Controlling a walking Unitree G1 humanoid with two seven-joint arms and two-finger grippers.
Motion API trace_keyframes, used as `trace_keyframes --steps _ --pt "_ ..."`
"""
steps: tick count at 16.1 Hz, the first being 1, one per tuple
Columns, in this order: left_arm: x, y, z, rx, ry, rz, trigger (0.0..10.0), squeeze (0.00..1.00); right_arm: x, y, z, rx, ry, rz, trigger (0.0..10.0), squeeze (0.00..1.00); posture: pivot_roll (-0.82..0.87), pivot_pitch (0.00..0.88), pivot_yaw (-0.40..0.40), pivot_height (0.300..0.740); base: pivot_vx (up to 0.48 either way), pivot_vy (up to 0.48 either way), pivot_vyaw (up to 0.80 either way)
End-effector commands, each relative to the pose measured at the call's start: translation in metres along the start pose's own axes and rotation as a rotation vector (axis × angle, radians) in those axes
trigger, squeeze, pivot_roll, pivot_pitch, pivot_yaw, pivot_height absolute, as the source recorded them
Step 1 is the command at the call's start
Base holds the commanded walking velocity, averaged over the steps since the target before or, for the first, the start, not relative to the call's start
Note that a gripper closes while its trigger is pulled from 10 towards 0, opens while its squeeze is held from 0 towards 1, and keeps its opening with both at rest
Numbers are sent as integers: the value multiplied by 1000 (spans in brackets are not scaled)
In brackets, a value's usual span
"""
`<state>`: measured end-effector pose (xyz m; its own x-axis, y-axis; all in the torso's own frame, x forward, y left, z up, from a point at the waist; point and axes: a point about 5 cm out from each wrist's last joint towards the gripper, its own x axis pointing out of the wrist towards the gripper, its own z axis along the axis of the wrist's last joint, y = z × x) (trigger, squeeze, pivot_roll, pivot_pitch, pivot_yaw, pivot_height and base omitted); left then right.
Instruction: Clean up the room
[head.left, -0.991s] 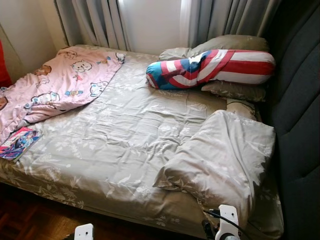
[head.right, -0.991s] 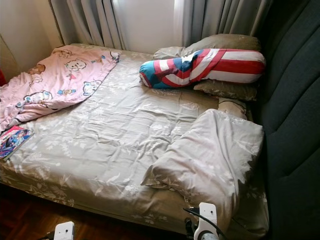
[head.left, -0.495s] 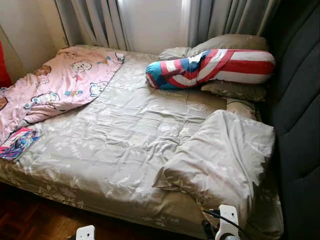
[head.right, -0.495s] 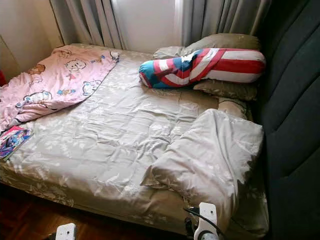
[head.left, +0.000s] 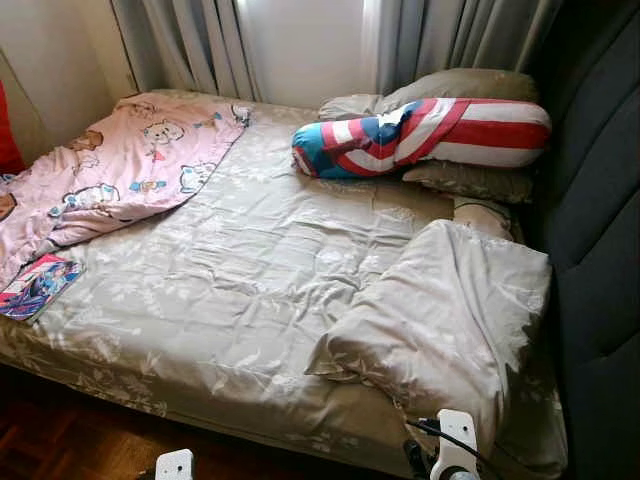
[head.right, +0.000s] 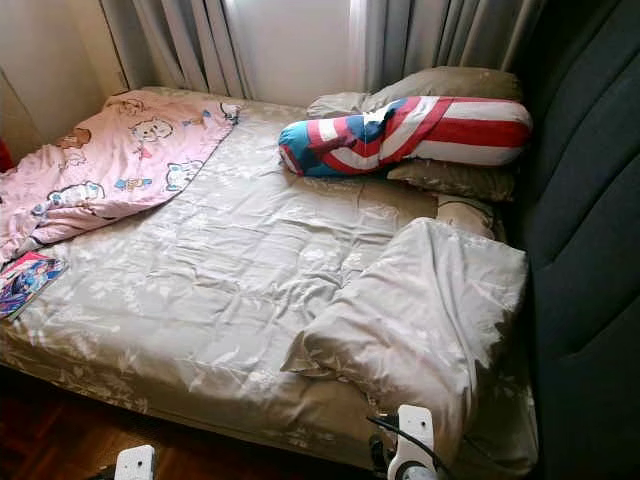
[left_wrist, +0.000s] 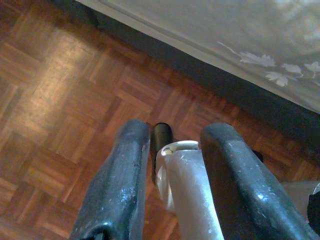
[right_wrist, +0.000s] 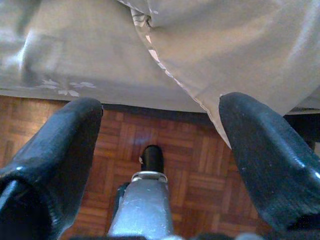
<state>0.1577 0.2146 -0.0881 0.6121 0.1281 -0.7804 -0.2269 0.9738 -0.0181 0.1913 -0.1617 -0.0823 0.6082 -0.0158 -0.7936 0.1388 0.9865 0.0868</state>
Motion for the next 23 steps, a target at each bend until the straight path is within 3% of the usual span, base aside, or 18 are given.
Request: trace_keyframes --steps 1,12,23 --pt "0 -3 -3 17 23 -6 10000 0 0 -1 0 3 -2 -3 10000 0 22 0 -38 740 0 0 0" --pt "0 9 2 17 11 3 10000 0 0 -1 -1 1 -3 -3 10000 0 20 0 -38 740 71 0 0" --pt "0 -1 -1 25 17 -9 10000 0 0 -1 0 2 -5 -3 10000 0 21 0 -40 740 280 0 0"
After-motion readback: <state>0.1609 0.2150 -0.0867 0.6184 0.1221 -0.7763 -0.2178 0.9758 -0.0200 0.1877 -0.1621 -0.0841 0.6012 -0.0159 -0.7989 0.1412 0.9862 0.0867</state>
